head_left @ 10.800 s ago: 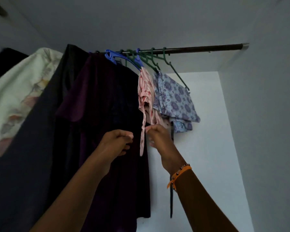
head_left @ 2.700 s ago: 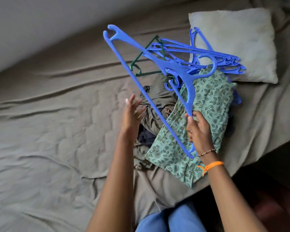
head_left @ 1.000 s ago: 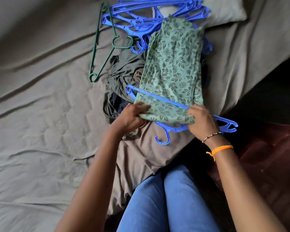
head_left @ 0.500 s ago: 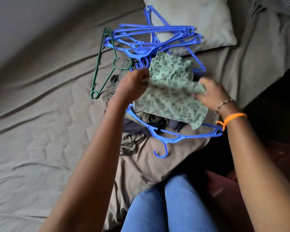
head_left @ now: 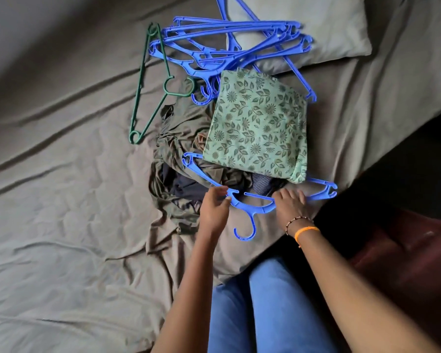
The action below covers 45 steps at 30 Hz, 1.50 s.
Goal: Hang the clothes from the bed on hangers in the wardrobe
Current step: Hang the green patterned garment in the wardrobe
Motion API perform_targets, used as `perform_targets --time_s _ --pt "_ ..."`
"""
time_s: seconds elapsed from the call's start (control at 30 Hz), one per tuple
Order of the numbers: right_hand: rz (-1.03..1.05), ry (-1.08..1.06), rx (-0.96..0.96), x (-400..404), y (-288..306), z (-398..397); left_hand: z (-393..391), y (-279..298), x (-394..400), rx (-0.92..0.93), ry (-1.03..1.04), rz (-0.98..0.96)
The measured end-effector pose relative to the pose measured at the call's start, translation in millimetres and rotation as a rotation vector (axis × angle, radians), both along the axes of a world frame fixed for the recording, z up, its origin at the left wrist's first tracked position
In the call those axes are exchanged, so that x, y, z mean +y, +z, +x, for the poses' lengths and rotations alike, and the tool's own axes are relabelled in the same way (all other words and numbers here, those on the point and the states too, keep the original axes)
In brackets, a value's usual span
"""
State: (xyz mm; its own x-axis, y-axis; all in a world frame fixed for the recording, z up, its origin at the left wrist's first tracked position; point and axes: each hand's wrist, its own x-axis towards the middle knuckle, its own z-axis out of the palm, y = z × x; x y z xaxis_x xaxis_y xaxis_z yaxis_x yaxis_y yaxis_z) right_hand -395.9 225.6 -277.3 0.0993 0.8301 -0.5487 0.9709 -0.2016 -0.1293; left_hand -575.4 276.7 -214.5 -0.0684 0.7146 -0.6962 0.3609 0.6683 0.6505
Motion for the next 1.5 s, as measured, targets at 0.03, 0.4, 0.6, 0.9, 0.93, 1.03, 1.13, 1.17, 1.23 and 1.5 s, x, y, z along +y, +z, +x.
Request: perform_targets --time_s 0.03,0.4,0.6,0.9,0.93,1.03,1.13,1.17,1.23,1.5 --pt "0.020 0.014 0.050 4 4 0 -3 0 -6 -0.022 0.043 -0.025" --pt "0.912 -0.526 0.433 53 171 -15 -7 63 -13 -0.256 0.168 0.108" --pt "1.083 -0.697 0.436 32 280 -14 4 142 -16 -0.297 -0.165 0.367" --pt "1.129 -1.030 0.595 -95 337 -28 43 222 -69 -0.372 -0.598 0.765" --pt "1.137 -1.068 0.599 -113 339 -27 51 223 -81 -0.306 -0.690 0.826" --pt "1.201 -1.167 0.564 -171 348 -21 72 233 -124 -0.205 -0.902 1.005" --pt "1.284 -1.237 0.543 -233 364 -19 95 248 -171 -0.323 -1.086 1.167" --pt "1.311 -1.268 0.513 -256 368 -20 104 253 -188 -0.358 -1.153 1.200" --pt "1.363 -1.347 0.465 -305 374 -26 121 264 -227 -0.421 -1.250 1.267" --pt "1.570 -1.639 0.275 -534 407 -85 105 284 -468 -0.647 -1.618 1.729"
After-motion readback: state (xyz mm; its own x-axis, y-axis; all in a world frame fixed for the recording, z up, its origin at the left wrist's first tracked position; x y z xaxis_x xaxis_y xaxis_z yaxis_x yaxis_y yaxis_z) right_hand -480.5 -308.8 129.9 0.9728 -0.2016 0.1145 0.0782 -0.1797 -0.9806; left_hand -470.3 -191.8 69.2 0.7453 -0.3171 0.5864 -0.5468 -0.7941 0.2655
